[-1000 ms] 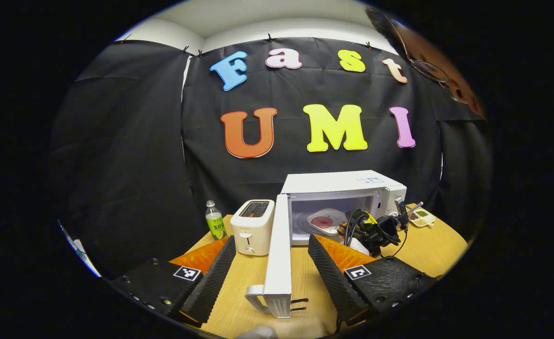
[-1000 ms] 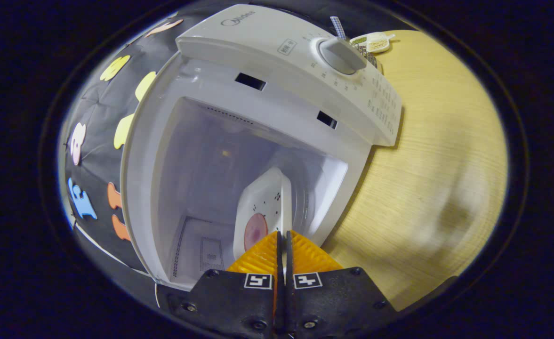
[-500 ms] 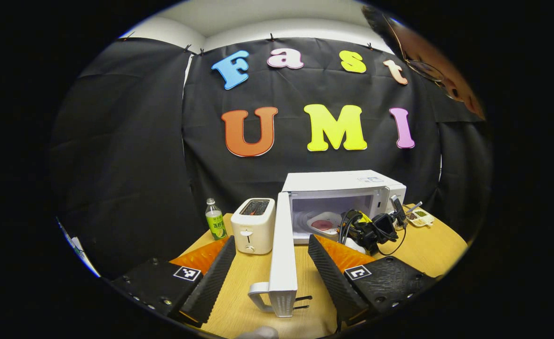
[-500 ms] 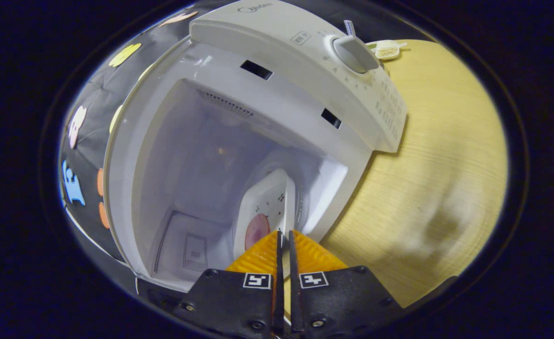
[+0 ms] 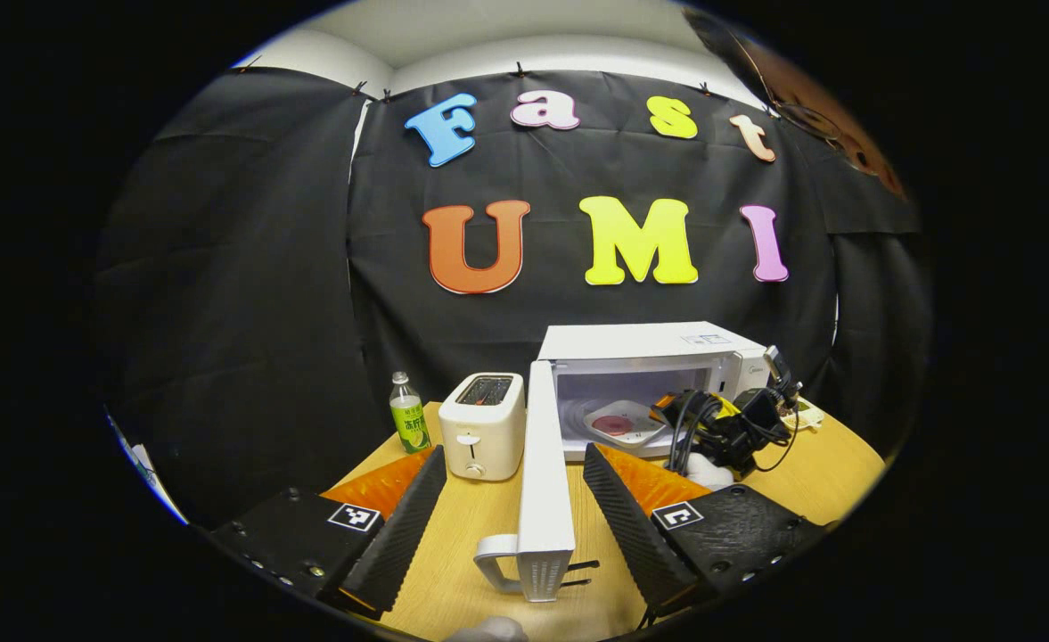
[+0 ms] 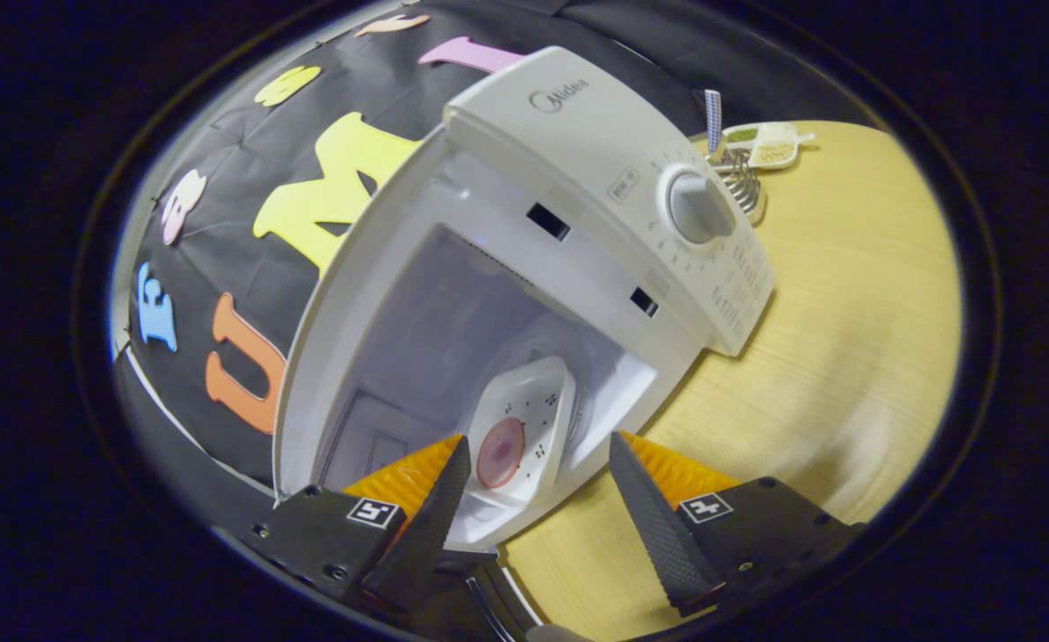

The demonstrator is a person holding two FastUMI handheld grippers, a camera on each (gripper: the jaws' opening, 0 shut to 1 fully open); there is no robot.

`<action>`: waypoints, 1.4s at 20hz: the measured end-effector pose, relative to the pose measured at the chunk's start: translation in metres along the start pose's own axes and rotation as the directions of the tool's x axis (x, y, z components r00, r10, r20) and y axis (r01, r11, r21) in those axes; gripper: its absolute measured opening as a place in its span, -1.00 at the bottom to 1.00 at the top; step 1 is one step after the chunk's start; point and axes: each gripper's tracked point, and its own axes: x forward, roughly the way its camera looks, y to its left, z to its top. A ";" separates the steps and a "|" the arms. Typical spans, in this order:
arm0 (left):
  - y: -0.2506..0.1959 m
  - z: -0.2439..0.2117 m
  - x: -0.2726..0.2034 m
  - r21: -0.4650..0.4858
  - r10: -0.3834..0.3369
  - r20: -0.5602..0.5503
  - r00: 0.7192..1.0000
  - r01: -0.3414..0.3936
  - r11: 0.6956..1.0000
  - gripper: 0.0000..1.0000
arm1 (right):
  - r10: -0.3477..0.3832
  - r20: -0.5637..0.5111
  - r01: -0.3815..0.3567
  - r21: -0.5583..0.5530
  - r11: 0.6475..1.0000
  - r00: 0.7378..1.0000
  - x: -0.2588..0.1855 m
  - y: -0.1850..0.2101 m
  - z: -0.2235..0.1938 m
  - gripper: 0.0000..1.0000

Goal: Open the microwave oven with the left hand, put the food in, and close the microwave oven.

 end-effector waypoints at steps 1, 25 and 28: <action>0.000 0.004 0.000 0.003 -0.003 0.006 1.000 0.002 1.000 0.90 | -0.001 0.012 0.002 -0.053 0.999 1.000 -0.010 0.000 0.009 0.98; 0.062 0.015 0.021 0.022 0.052 0.002 0.999 -0.052 0.998 0.76 | 0.065 0.273 0.184 -0.788 0.588 0.960 -0.297 -0.010 0.305 0.82; 0.075 0.007 0.028 0.009 0.039 -0.006 0.999 -0.039 0.999 0.79 | 0.056 0.253 0.170 -0.782 0.600 0.966 -0.313 -0.008 0.301 1.00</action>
